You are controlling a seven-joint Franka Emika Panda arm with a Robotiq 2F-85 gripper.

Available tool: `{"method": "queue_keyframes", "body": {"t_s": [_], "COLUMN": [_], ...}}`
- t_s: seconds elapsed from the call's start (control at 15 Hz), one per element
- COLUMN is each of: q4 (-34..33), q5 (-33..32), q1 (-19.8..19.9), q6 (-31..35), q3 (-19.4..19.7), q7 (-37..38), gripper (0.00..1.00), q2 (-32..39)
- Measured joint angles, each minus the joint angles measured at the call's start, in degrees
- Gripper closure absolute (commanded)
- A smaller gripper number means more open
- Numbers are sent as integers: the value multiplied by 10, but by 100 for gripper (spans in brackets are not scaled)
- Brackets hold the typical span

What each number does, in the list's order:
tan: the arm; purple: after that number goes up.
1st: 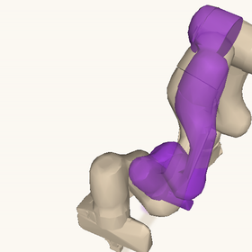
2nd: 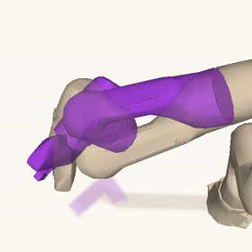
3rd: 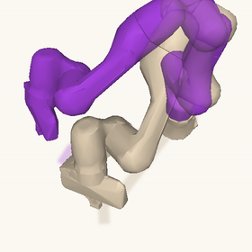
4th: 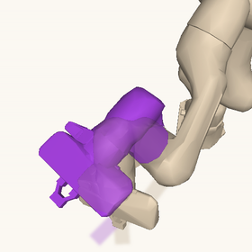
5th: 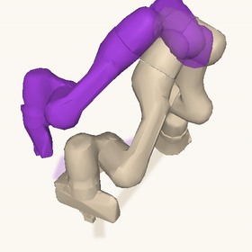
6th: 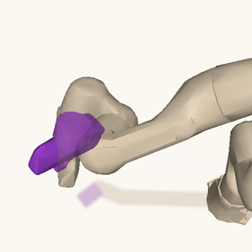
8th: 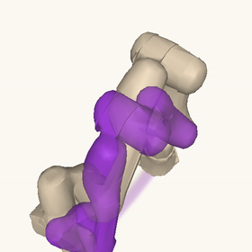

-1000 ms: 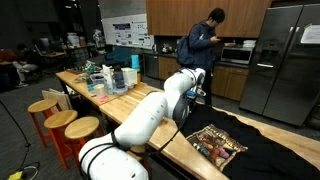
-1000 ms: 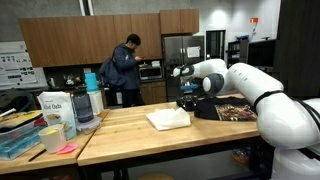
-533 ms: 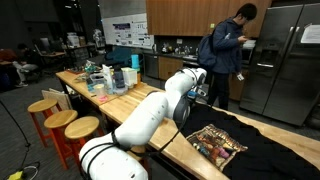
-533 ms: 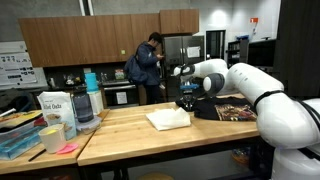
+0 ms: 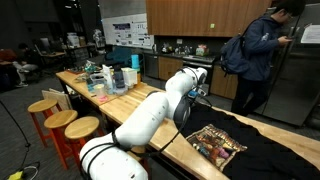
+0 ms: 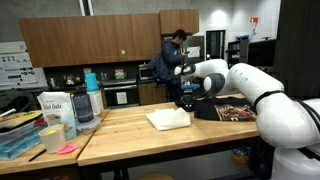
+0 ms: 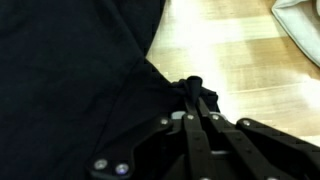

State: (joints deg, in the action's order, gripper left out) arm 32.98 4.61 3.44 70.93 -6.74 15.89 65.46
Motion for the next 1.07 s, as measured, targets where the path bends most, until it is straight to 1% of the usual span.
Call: {"method": "queue_keyframes", "body": {"t_s": [0.33, 0.53, 0.6, 0.8, 0.93, 1.07], "q4": [-30, -48, -54, -100, -119, -122], "q5": [0, 0, 1, 26, 44, 62], "q1": [3, 19, 28, 61, 91, 127], "q6": [3, 3, 3, -12, -15, -6], "q3": [-3, -3, -3, 8, 10, 10], "q7": [-10, -8, -8, -8, -10, -19], "gripper": [99, 99, 99, 99, 99, 99], "q2": [-16, -39, -46, -47, -47, -48]}}
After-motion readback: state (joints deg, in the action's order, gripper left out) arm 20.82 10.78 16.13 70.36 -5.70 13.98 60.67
